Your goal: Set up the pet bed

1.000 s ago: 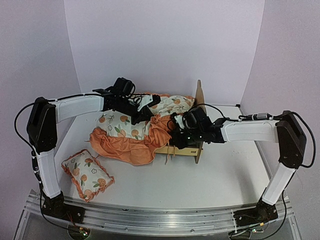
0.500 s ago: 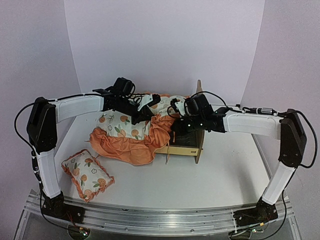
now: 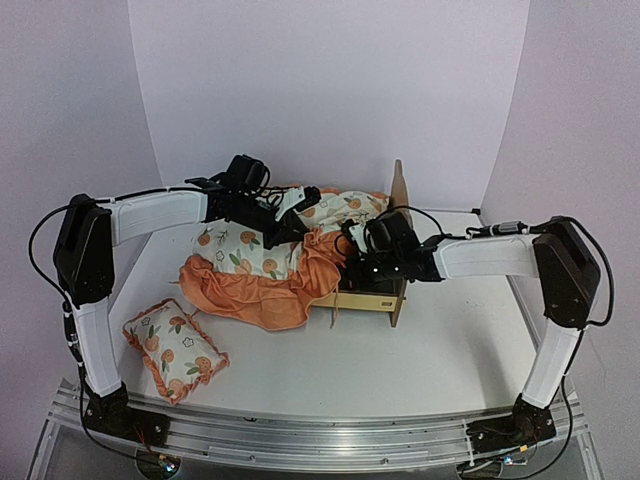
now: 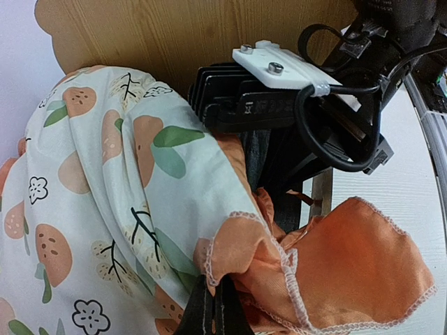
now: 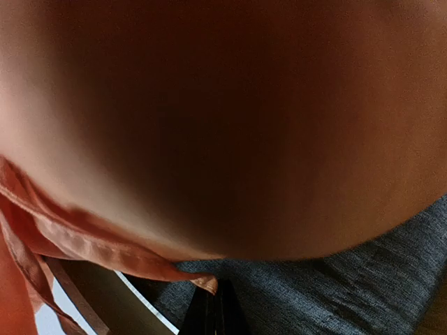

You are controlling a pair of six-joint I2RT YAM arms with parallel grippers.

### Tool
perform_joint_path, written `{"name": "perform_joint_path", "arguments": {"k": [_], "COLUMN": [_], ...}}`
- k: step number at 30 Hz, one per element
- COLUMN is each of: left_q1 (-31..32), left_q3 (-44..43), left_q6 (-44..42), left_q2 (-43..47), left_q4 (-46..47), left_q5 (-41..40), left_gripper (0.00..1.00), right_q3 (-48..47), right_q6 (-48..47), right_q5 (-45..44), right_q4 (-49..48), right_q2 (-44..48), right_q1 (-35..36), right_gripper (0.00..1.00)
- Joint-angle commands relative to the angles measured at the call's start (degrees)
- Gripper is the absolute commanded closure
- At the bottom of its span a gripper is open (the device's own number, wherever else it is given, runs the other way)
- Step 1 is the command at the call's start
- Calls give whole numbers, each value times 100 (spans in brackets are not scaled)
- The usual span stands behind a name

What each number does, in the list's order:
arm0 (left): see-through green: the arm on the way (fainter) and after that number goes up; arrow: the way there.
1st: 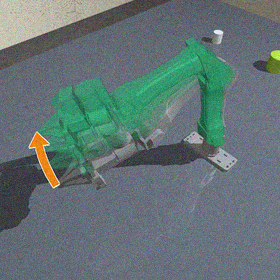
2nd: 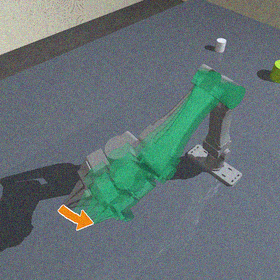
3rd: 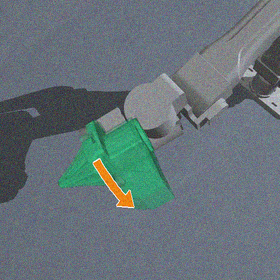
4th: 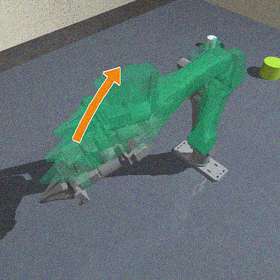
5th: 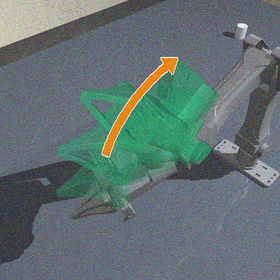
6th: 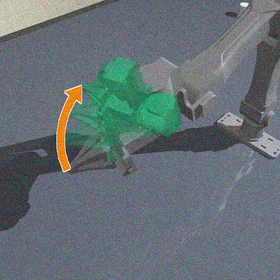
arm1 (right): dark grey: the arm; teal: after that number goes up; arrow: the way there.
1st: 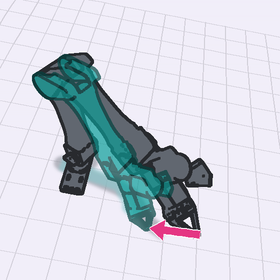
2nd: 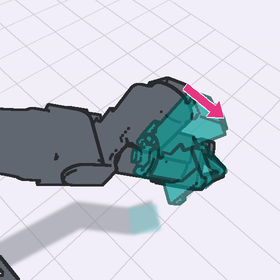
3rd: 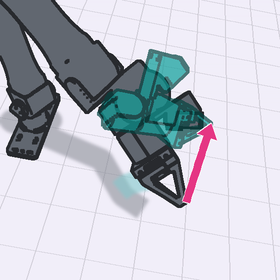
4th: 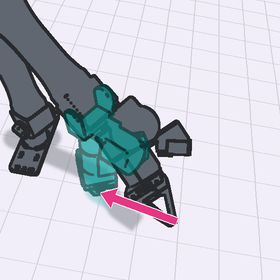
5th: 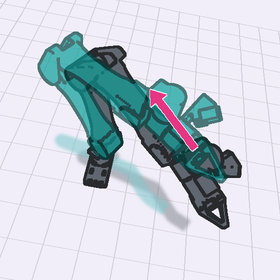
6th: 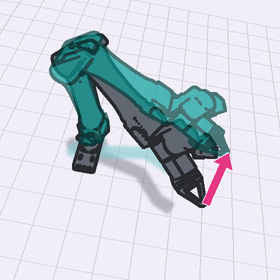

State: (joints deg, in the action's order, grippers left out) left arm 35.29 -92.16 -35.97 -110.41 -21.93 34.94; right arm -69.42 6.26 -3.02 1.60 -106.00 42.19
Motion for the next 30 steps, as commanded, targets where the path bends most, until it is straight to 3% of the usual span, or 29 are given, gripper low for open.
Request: {"name": "perform_joint_path", "arguments": {"k": [1, 5, 9, 19, 23, 30], "left_q1": [-50, -36, 32, 314, 404, 603], "left_q3": [-99, -82, -59, -260, -287, -358], "left_q6": [83, 92, 45, 169, 222, 224], "left_q2": [50, 33, -10, -294, -385, -587], "left_q4": [97, 65, 64, -124, -117, -135], "left_q5": [68, 82, 92, 186, 140, -139], "left_gripper": [100, 100, 100, 100, 100, 100], "right_q3": [49, 305, 239, -109, -311, -9], "right_q6": [-106, 254, 586, 828, 795, 1168], "right_q5": [-45, 401, 607, 837, 1105, 1118], "right_q4": [-512, -417, 284, 1643, 2204, 2467], "right_q2": [55, 225, 333, 995, 1235, 1987], "right_q1": [18, 17, 18, 17, 17, 18], "right_gripper": [100, 100, 100, 66, 59, 58]}}
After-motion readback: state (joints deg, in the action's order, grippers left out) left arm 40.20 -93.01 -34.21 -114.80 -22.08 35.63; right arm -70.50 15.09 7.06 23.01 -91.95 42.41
